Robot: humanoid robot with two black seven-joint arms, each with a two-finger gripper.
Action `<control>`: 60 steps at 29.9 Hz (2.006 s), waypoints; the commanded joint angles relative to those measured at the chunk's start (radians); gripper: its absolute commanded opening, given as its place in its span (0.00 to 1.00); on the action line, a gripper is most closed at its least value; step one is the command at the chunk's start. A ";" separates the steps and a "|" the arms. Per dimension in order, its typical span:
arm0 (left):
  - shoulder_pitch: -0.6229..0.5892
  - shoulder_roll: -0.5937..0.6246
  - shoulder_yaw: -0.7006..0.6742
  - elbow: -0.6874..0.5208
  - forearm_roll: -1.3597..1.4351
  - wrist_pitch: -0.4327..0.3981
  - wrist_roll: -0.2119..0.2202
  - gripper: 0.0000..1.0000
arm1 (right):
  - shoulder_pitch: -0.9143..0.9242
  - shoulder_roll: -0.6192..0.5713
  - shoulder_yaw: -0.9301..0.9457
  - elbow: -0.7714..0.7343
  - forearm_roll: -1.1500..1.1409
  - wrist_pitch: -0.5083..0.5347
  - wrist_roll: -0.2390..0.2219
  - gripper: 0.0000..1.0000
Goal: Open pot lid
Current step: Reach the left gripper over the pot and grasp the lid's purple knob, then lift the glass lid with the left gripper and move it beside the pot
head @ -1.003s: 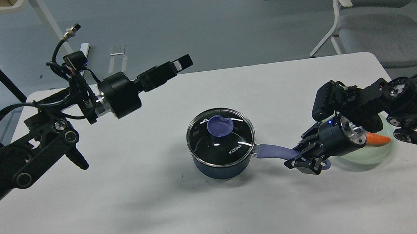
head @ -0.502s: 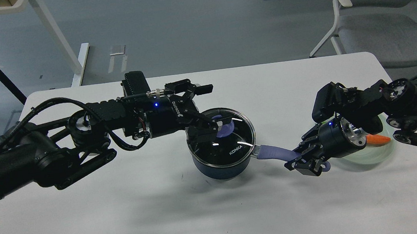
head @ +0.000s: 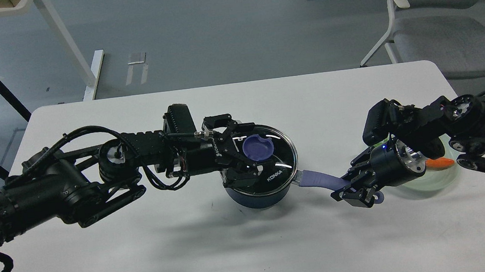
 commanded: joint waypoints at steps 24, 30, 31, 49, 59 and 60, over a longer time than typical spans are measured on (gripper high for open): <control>0.044 -0.010 0.002 0.050 -0.004 0.038 0.000 0.95 | 0.018 0.000 0.001 0.006 0.004 0.000 0.000 0.31; 0.049 -0.011 0.004 0.059 -0.004 0.069 0.000 0.66 | 0.018 0.000 0.001 0.006 0.004 0.000 0.000 0.31; 0.049 -0.011 0.004 0.059 -0.002 0.070 0.000 0.61 | 0.018 0.000 0.001 0.006 0.004 -0.001 0.000 0.31; 0.004 0.130 -0.007 -0.053 -0.013 0.077 0.000 0.38 | 0.018 -0.009 0.001 0.006 0.004 -0.002 0.000 0.31; 0.045 0.452 0.004 -0.123 -0.057 0.169 0.000 0.38 | 0.014 -0.010 0.001 0.006 0.005 -0.002 0.000 0.31; 0.071 0.475 0.004 -0.123 -0.057 0.179 0.000 0.38 | 0.014 -0.010 0.003 0.006 0.004 -0.002 0.000 0.31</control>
